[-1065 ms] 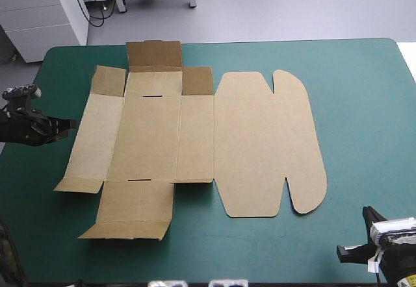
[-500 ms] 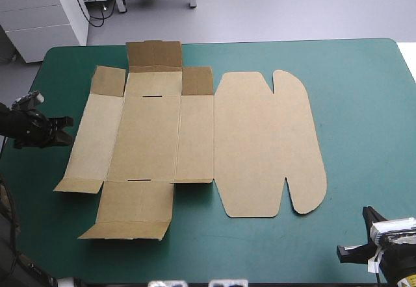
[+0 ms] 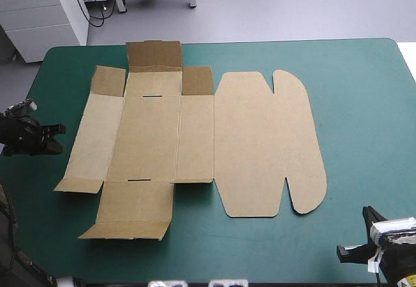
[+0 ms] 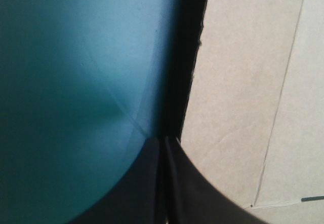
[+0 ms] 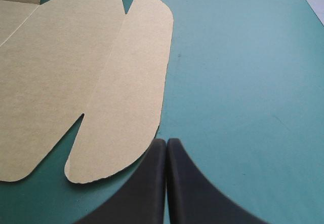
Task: Fold the box
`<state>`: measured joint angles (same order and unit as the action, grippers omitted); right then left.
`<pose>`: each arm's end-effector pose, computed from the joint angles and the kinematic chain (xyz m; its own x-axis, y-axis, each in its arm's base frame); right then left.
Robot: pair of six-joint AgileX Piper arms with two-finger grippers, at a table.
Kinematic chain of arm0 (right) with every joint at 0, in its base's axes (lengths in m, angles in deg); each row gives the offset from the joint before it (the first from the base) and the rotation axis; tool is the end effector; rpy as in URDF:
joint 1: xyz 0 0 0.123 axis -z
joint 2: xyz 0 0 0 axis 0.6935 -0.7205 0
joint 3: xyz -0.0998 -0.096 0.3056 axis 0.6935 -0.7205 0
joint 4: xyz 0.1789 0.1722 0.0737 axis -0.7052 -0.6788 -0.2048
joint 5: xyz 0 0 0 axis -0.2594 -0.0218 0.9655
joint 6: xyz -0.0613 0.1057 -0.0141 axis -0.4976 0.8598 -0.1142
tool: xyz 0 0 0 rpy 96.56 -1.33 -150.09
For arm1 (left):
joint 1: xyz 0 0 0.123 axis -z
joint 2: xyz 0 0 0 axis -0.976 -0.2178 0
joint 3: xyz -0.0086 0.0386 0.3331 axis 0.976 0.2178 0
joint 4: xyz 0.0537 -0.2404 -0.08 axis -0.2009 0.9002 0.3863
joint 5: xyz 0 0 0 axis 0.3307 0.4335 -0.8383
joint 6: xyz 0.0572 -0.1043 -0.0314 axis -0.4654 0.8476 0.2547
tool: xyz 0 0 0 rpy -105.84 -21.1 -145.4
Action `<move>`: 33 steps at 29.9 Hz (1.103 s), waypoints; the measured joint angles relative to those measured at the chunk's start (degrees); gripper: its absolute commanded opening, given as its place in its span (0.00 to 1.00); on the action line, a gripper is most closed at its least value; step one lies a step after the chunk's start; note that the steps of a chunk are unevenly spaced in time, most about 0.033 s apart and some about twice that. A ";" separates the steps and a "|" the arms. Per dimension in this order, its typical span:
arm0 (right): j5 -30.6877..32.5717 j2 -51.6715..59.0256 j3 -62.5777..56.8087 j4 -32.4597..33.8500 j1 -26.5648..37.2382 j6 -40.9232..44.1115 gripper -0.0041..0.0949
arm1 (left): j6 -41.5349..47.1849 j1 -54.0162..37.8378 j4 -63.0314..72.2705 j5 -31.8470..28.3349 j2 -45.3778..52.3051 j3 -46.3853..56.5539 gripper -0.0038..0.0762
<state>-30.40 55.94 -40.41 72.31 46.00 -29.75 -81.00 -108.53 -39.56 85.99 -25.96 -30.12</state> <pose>0.0042 0.0129 0.2752 -0.3253 -0.1474 -0.9341 -0.1166 0.9865 -0.1150 0.3434 0.1491 0.2658 -0.9517 -0.2213 -0.2127 -0.1362 0.9255 -0.3535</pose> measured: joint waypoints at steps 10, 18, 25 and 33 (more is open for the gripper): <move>-0.04 0.00 0.00 0.00 0.00 0.00 0.02 | -0.33 -0.05 3.40 -0.69 -0.19 0.55 0.73; -0.06 0.00 0.00 0.00 0.00 0.00 0.02 | 3.09 -0.05 3.63 -2.12 -0.19 2.36 0.84; -0.12 0.00 0.00 0.00 0.00 0.00 0.02 | 4.34 -0.05 6.64 -4.10 -0.19 8.16 0.84; -0.12 0.00 0.00 0.00 0.00 0.00 0.02 | 4.42 2.19 11.25 -5.03 -0.42 10.48 0.84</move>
<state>-30.52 55.94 -40.41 72.31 46.00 -29.75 -76.57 -106.33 -28.30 80.96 -26.38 -19.64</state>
